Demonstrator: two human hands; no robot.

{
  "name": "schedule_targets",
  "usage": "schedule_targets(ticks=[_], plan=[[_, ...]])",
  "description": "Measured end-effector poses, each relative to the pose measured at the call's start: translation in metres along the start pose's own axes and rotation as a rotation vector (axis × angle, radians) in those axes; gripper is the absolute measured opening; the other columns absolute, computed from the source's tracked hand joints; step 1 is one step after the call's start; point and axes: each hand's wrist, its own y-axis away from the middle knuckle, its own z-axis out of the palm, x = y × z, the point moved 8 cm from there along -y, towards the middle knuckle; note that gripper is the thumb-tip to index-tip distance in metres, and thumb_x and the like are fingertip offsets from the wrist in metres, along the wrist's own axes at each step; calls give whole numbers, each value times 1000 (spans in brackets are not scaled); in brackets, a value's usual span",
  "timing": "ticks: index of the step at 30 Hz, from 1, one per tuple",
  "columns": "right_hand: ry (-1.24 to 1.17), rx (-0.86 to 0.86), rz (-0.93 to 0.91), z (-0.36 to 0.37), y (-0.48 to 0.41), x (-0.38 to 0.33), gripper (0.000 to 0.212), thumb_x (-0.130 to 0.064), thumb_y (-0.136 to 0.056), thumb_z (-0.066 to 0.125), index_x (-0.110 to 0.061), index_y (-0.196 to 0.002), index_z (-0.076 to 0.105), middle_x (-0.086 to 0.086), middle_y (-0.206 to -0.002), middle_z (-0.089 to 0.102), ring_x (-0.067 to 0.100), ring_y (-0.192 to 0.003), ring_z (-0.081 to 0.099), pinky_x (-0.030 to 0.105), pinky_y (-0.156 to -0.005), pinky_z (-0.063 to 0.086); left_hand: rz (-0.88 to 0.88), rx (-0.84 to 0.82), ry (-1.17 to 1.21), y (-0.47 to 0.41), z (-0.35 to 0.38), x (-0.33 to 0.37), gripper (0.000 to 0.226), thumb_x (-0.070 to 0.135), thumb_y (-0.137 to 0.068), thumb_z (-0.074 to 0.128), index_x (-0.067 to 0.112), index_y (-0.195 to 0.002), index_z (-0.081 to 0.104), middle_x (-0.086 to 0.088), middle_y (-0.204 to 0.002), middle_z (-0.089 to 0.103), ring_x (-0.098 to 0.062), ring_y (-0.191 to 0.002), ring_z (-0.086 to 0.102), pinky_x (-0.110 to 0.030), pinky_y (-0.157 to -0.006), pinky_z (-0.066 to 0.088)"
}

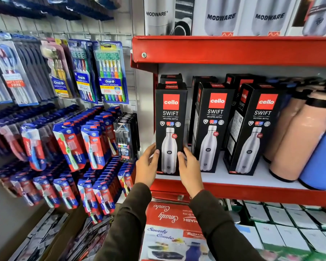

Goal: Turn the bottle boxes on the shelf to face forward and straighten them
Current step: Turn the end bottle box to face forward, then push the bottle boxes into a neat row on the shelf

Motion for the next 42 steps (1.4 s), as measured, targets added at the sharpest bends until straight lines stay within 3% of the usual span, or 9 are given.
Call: schedule_targets(ticks=[6,10,14,16,19,25,32,38,42], plan=[[-39,3,-11,-6,18,5,42,-30,-102,46,-19,-143,48,-2,-121,67,9,-112,62,28,-102,49,0,-1,8,20,-5,2,31,32,-95,57,40,-125,57,28,-111,61,11,-108,59,-43,-105,50],[-63,6,-10,-12,28,2,42,-30,-101,48,-21,-142,49,-13,-97,63,15,-97,69,16,-81,52,2,22,20,32,-9,5,28,33,-95,58,49,-117,57,34,-107,61,13,-108,59,-38,-103,51],[-110,0,-1,-14,35,-1,41,-26,-102,49,-19,-142,49,-14,-118,60,-18,-85,60,-2,-70,43,46,52,6,37,-10,10,35,31,-96,56,32,-130,58,22,-114,64,22,-102,58,-18,-97,50],[-119,-6,0,-15,35,-2,40,-25,-102,49,-18,-141,50,-10,-121,60,-17,-89,57,-4,-71,41,54,56,-7,38,-10,12,34,31,-96,55,33,-130,57,17,-119,64,18,-106,58,-10,-93,48],[-120,-6,14,-20,36,0,38,-27,-102,49,-19,-139,52,0,-127,63,0,-102,62,0,-81,45,46,76,-3,40,-7,10,32,33,-97,54,37,-128,56,12,-126,62,8,-112,58,-23,-102,48],[-126,297,-151,-70,43,-1,31,-8,-99,50,-26,-122,62,-3,-119,60,-4,-107,57,14,-86,47,278,447,-92,79,0,44,33,20,-99,50,24,-131,53,0,-125,52,-18,-117,53,-30,-97,48],[-144,372,-83,-110,20,27,43,-16,-101,49,-16,-143,43,2,-147,42,1,-135,39,26,-114,32,515,203,-54,92,81,89,35,-1,-99,42,8,-130,56,-4,-128,57,-6,-122,52,-18,-104,39],[-73,182,40,-106,-9,45,50,-19,-103,44,-11,-151,30,11,-157,34,21,-146,32,37,-121,27,254,55,-85,56,137,63,48,12,-104,34,9,-151,26,-3,-160,27,-10,-149,21,-5,-116,12],[-33,97,112,-104,-22,49,50,-19,-103,42,-7,-151,30,14,-157,36,26,-147,32,34,-118,25,-21,43,22,35,150,37,50,15,-104,34,9,-152,23,-6,-161,25,-17,-151,20,-18,-117,13]])
